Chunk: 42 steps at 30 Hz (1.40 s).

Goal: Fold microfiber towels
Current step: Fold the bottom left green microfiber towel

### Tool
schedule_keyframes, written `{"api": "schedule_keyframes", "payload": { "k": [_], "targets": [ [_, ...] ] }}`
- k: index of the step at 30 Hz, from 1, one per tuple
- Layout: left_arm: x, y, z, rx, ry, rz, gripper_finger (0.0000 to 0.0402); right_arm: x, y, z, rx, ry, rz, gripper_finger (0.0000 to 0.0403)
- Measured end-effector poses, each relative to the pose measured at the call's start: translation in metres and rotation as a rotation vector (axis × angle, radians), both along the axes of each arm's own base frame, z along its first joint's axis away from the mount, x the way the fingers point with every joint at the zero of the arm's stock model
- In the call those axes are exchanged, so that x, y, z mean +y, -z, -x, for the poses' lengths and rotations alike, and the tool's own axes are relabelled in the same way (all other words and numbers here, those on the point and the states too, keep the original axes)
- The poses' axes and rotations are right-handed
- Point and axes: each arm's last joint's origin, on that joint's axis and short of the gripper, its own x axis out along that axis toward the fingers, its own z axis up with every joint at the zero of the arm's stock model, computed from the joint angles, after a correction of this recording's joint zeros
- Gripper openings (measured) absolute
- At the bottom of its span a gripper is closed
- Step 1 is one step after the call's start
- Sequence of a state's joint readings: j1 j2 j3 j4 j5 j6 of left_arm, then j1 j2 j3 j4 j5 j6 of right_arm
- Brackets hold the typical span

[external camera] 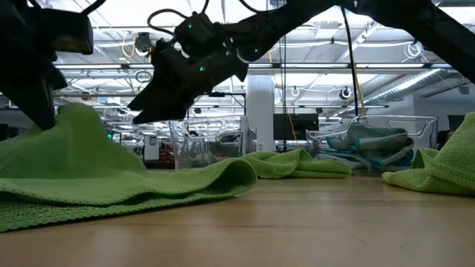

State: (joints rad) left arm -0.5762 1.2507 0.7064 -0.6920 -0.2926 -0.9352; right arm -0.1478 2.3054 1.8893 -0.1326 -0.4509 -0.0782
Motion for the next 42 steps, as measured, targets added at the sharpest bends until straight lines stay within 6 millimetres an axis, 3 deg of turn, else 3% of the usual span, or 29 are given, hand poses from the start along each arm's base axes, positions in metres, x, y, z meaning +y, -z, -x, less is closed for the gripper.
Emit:
{"api": "schedule_keyframes", "payload": {
  "k": [13, 20, 33, 42],
  "targets": [
    [-0.003, -0.008, -0.001, 0.035, 0.184, -0.033, 0.0001, 0.011, 0.015, -0.002, -0.023, -0.156, 0.096, 0.0277],
    [-0.004, -0.009, -0.001, 0.049, 0.267, -0.046, 0.0001, 0.028, 0.018, -0.002, -0.033, -0.239, 0.174, 0.0276],
    [-0.007, -0.022, -0.005, 0.039, 0.487, -0.133, 0.0001, 0.041, 0.013, -0.001, -0.018, -0.216, 0.339, 0.0275],
    [-0.009, -0.022, -0.004, 0.044, 0.604, -0.149, 0.0001, 0.037, 0.013, -0.001, -0.043, -0.231, 0.414, 0.0228]
  ]
}}
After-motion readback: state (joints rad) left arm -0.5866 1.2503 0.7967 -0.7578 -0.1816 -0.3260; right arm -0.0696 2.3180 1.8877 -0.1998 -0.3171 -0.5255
